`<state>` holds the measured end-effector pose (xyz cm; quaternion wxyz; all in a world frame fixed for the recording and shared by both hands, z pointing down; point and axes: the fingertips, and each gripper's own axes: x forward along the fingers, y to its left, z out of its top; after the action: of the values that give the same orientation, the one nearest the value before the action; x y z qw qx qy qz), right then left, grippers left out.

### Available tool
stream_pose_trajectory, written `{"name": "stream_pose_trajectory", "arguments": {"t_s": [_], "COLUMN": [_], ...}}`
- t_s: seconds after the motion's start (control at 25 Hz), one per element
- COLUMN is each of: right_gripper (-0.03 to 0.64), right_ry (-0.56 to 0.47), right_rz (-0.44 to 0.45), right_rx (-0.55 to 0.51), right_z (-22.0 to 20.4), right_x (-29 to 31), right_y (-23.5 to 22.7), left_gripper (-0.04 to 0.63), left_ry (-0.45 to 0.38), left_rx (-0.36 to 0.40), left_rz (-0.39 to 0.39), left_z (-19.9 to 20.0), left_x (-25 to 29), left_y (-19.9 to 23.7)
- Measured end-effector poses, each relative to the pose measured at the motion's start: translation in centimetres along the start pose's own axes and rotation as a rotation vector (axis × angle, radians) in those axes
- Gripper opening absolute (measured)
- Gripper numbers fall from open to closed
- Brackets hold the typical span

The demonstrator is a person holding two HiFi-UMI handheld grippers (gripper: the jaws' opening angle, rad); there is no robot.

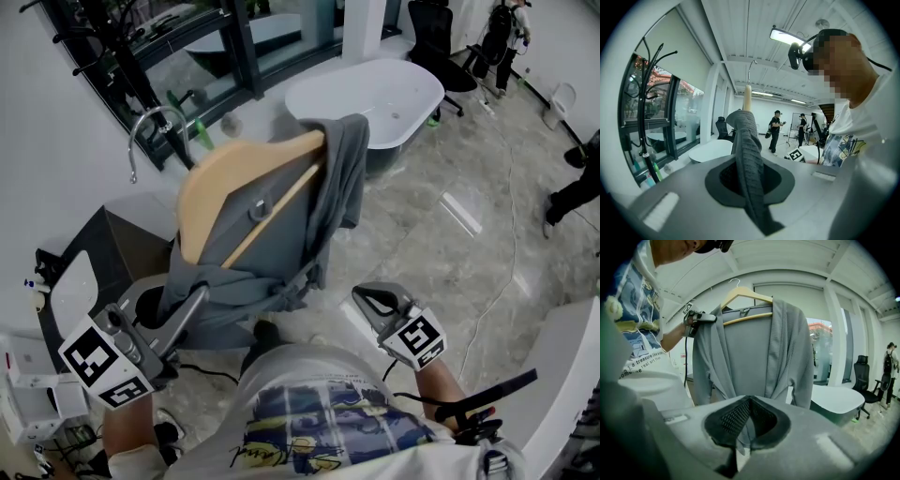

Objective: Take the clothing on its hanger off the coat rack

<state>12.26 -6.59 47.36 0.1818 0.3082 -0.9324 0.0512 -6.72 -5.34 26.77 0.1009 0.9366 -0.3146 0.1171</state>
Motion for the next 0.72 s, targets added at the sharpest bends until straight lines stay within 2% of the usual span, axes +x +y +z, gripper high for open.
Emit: {"name": "stream_pose_trajectory", "arguments": {"t_s": [0.72], "right_gripper": [0.002], "right_ry": [0.027], "right_rz": [0.036], "right_rx": [-0.024], "right_z": [0.0], "right_x": [1.8], "right_y": [0.2], "left_gripper": [0.002], "left_ry": [0.011], "left_rx": [-0.001], "left_rz": [-0.02], "left_z": [-0.3], "left_x": [0.2], "left_y": [0.0]}}
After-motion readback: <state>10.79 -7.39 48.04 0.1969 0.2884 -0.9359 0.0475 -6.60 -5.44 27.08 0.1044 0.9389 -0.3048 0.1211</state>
